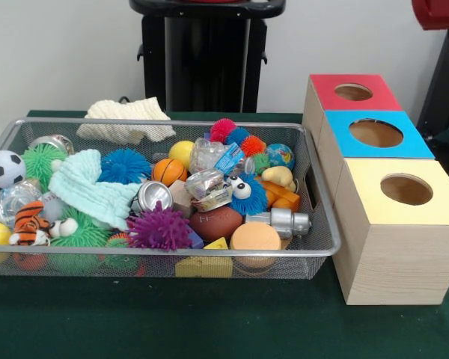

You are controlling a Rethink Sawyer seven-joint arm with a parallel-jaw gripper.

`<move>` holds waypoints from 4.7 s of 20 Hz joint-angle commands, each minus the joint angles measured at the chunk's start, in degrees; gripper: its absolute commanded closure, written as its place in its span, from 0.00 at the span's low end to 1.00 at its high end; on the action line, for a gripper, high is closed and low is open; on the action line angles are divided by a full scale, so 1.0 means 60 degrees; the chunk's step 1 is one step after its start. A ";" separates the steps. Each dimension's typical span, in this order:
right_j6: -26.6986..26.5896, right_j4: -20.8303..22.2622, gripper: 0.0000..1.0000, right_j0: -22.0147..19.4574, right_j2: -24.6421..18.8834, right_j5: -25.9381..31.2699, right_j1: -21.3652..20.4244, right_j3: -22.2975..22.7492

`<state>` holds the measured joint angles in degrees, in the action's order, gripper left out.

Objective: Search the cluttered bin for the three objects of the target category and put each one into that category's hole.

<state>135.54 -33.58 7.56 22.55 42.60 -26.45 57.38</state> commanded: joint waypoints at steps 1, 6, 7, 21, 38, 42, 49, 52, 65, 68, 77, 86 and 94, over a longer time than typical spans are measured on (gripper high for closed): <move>0.3298 0.1147 1.00 0.0118 0.1820 0.5296 0.1470 -0.2794; 0.2933 0.1134 1.00 0.0055 0.1715 0.4364 0.1510 -0.2200; 0.2853 0.1137 1.00 0.0015 0.1667 0.4187 0.1560 -0.2085; 0.4533 0.0718 1.00 -0.0375 0.2624 0.5807 0.2986 -0.3139; 0.6740 -0.0339 1.00 -0.0553 0.3263 0.8114 0.3991 -0.5696; 0.7142 -0.0806 1.00 -0.0583 0.3519 0.8559 0.4134 -0.6310; 0.5964 -0.0477 1.00 -0.0823 0.3224 0.7288 0.4176 -0.5809; 0.4708 -0.0192 1.00 -0.1134 0.2529 0.6127 0.4358 -0.5293; 0.4628 0.0202 1.00 -0.1192 0.2470 0.5831 0.4415 -0.5218; 0.4911 0.0151 1.00 -0.1104 0.2516 0.6139 0.4364 -0.5240; 0.6187 -0.0131 1.00 -0.0588 0.2734 0.6501 0.4398 -0.5298; 0.4989 0.0365 1.00 -0.0422 0.2142 0.5410 0.3554 -0.3557; 0.3946 0.0964 1.00 -0.0375 0.1674 0.3623 0.2669 -0.1452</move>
<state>162.02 -32.30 6.85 40.00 72.61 -6.09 31.37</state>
